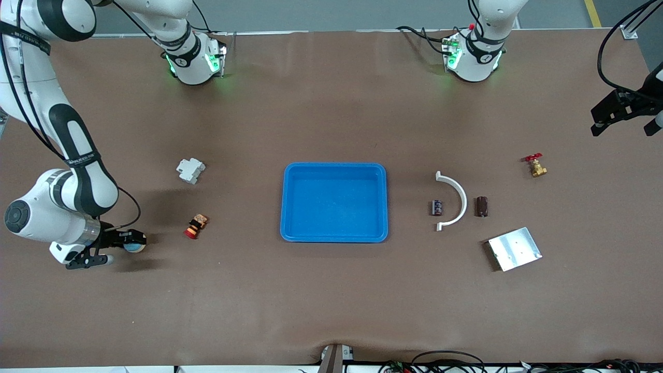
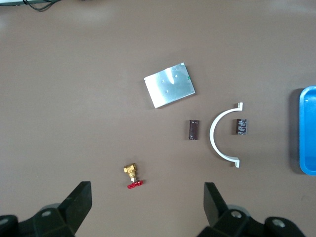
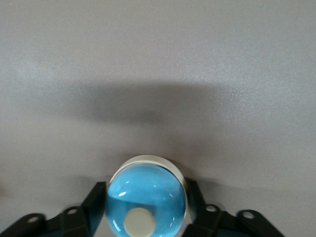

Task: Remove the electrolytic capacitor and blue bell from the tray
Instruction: 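Lower the bell beside the red button and open the right gripper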

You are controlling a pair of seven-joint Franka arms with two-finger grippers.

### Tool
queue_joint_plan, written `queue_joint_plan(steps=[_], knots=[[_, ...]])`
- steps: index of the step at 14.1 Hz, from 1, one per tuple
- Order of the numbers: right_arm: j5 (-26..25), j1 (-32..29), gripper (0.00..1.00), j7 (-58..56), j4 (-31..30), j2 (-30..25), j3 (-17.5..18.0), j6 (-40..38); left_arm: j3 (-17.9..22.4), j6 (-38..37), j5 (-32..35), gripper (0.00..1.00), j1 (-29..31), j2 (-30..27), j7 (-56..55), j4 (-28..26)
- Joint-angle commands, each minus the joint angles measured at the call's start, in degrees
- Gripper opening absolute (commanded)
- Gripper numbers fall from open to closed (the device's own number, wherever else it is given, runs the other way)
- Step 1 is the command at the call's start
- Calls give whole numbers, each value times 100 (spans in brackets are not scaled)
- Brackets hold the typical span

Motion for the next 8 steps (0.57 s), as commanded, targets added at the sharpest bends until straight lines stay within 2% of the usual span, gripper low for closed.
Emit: queue_joint_plan(steps=[1,3,5,8], knots=[[91,20,100,58,168,113,13,-53,-139,-158,-123,100,40,177,12,149],[100,20,100,67,159,113,13,-62,-341,-131,-71,100,48,405,-41,193],[91,-6,100,102,159,78,13,-97,-342,-114,-35,100,48,502,-14,202],[39,46,100,111,307,-184,21,-701,-359,-114,-9,100,48,503,-14,272]])
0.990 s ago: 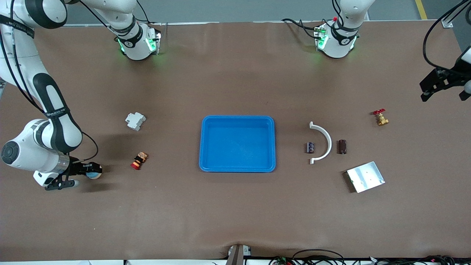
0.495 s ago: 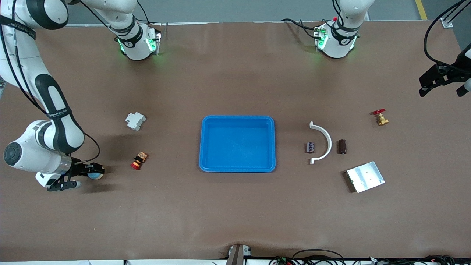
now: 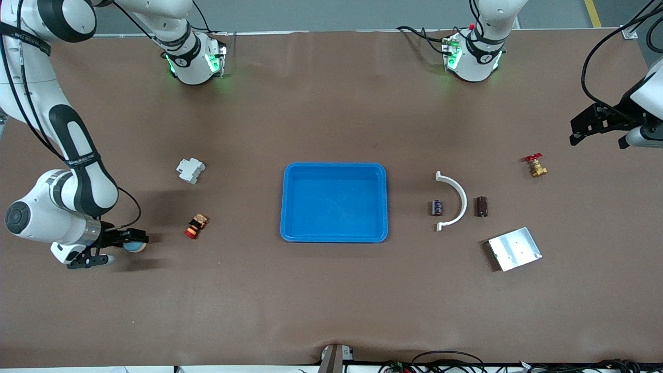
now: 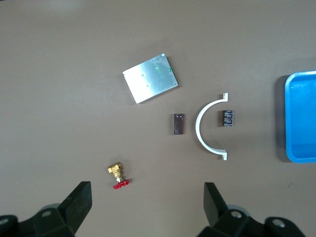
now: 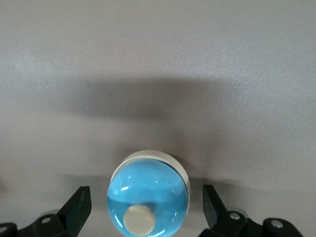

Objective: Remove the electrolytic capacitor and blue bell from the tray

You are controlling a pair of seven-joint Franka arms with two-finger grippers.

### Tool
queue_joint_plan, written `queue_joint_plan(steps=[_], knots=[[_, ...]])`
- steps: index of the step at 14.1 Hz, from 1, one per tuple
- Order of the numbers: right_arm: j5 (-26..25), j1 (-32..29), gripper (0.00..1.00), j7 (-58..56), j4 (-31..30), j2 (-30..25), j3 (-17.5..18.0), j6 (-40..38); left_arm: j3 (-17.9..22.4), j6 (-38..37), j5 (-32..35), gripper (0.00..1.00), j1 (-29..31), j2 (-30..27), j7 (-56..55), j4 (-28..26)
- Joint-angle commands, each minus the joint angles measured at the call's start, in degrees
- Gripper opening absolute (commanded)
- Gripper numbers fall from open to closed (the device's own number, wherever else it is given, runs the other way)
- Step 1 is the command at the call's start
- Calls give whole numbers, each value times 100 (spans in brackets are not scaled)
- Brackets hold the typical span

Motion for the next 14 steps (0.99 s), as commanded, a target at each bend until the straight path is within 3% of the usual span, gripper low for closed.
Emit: queue_joint_plan(steps=[1,5,8,14], knots=[[5,97,100,87,339,-324,22,-721,-93,-91,0,100,50,51,2,257],[-65,150,100,70,1086,-746,30,-1883,-93,-65,439,100,59,410,2,336],[-653,440,100,227,1122,-1264,13,-1928,-75,49,571,100,94,675,11,424],[-646,528,100,1237,1105,-1828,30,-2122,4,93,572,100,-124,799,11,555]])
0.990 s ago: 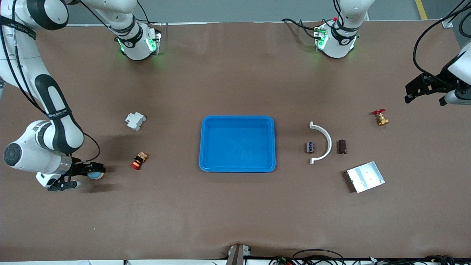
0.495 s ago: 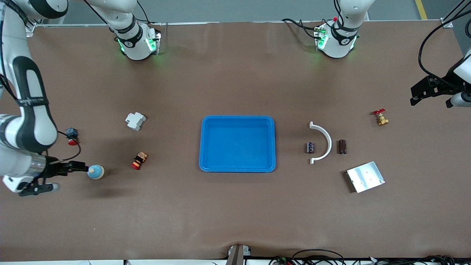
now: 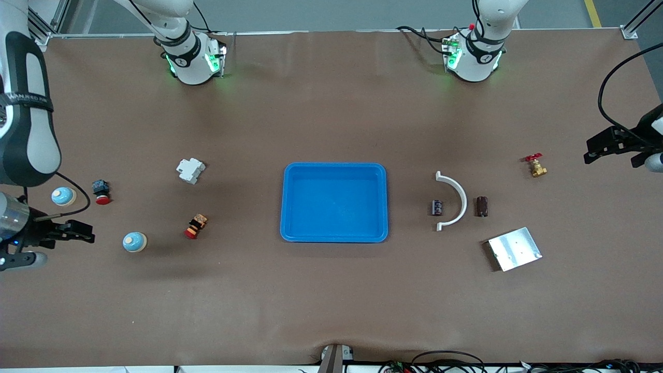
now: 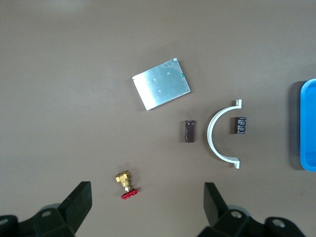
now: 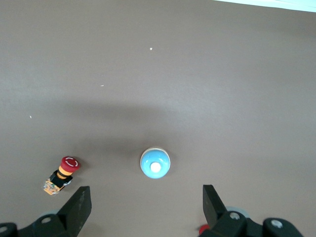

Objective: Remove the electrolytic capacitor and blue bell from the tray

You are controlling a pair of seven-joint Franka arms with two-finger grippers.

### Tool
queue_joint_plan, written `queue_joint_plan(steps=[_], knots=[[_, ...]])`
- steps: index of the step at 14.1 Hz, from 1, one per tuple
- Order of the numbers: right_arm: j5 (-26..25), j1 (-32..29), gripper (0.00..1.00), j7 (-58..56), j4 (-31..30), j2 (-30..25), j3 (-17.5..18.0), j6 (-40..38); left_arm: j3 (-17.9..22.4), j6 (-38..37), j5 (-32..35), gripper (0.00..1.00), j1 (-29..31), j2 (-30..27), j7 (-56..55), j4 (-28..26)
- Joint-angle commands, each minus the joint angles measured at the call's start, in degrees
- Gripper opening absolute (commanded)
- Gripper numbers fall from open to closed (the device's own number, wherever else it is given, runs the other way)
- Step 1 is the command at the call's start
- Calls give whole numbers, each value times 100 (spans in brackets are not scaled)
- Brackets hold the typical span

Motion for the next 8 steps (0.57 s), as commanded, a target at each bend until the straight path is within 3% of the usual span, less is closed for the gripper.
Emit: queue_joint_plan(steps=[1,3,8], knots=[[-59,80,100,425,-131,-156,-11,-80,127,-32,143,100,-358,-27,-4,225],[73,62,100,434,-123,-156,6,-80,653,-41,231,100,-998,-71,-13,234],[65,492,100,1356,-97,-349,86,-458,2586,-50,223,100,-2861,-45,-22,349]])
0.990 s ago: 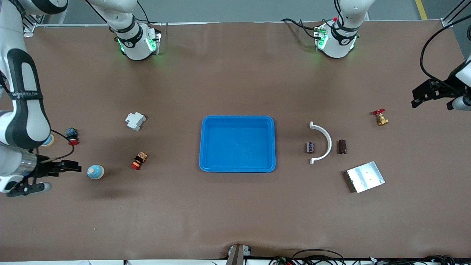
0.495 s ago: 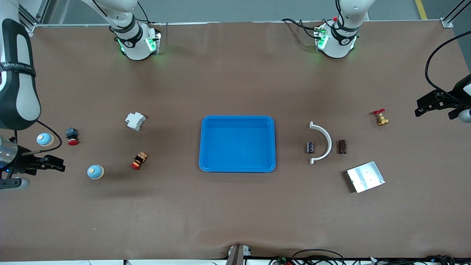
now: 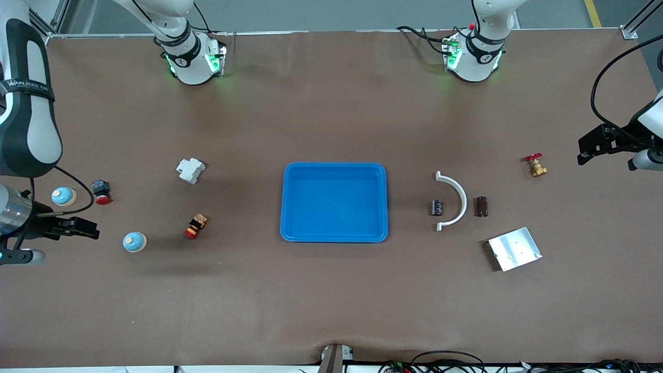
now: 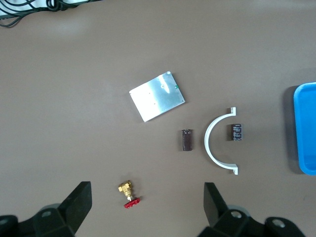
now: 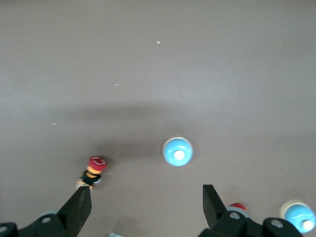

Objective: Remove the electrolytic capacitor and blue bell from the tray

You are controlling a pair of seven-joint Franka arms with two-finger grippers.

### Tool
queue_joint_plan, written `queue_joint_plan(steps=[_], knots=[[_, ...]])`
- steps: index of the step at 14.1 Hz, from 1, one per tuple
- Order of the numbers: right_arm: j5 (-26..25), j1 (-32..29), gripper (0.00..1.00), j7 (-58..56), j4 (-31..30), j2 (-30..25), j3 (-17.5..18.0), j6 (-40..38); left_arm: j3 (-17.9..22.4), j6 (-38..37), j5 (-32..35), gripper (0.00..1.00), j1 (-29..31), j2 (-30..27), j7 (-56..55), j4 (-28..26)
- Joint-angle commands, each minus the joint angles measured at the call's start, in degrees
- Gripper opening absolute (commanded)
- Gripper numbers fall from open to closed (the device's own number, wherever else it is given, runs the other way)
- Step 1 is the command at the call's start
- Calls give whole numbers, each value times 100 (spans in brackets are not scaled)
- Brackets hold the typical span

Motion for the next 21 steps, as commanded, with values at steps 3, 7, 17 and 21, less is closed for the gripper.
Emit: queue_joint_plan(steps=[3,7,17,21], knots=[[-13,104,100,104,-103,-326,-28,-272,1367,-52,87,100,-1385,-25,19,75],[31,182,100,112,-129,-730,7,-693,1395,-52,60,100,-1474,-34,10,92],[444,-37,100,446,-515,-1890,-28,-1319,2283,-87,-10,100,-2380,-34,-654,92],[444,-20,100,437,-569,-1953,-28,-1292,2143,-123,-19,100,-2354,-34,-922,75]])
